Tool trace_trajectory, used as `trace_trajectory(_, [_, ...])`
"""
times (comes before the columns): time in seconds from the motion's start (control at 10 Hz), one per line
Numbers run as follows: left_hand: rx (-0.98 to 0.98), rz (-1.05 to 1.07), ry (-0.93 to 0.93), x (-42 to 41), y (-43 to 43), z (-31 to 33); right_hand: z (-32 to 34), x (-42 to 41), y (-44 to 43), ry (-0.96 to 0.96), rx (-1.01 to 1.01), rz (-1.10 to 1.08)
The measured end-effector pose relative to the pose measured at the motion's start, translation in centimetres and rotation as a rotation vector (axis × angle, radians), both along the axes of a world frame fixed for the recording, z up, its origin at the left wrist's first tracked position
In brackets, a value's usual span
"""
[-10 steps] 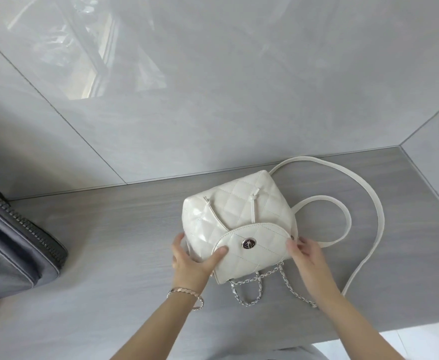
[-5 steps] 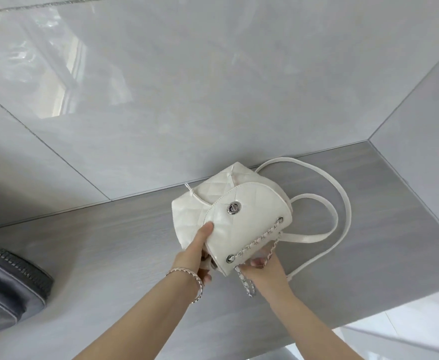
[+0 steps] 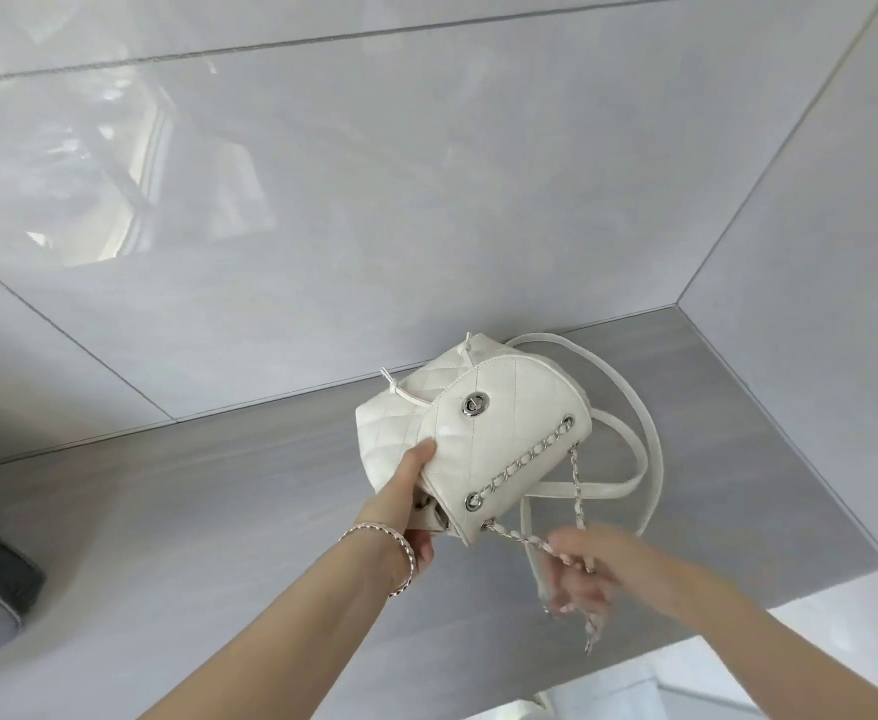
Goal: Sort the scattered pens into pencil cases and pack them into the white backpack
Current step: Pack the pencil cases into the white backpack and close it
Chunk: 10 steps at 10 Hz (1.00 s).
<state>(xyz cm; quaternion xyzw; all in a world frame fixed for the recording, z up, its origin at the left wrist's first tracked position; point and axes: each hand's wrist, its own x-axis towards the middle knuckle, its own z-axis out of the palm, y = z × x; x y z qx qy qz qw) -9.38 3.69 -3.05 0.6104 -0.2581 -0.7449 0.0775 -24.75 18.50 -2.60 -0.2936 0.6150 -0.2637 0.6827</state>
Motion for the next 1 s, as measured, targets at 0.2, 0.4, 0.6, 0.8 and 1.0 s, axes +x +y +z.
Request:
trace_trajectory(0.2, [-0.065, -0.069, 0.018, -6.7, 2.9, -1.0, 1.8, -13.3, 3.3, 1.105, 0.002, 0.282])
trace_trajectory(0.4, [-0.261, -0.179, -0.017, -12.3, 4.1, -2.5, -0.2, -18.3, 2.5, 1.357, 0.065, 0.322])
trace_trajectory(0.6, [-0.412, -0.352, -0.116, -13.1, 3.8, -3.6, -2.5, -18.8, 3.2, 1.249, 0.206, 0.262])
trace_trajectory(0.8, [-0.496, -0.570, -0.283, -11.2, 4.0, -2.8, 0.9, -16.3, 0.2, 1.048, 0.445, 0.601])
trace_trajectory(1.0, [-0.610, -0.965, -0.529, -8.5, 1.1, 1.8, 7.3, -11.3, -4.0, 1.190, 0.371, 0.692])
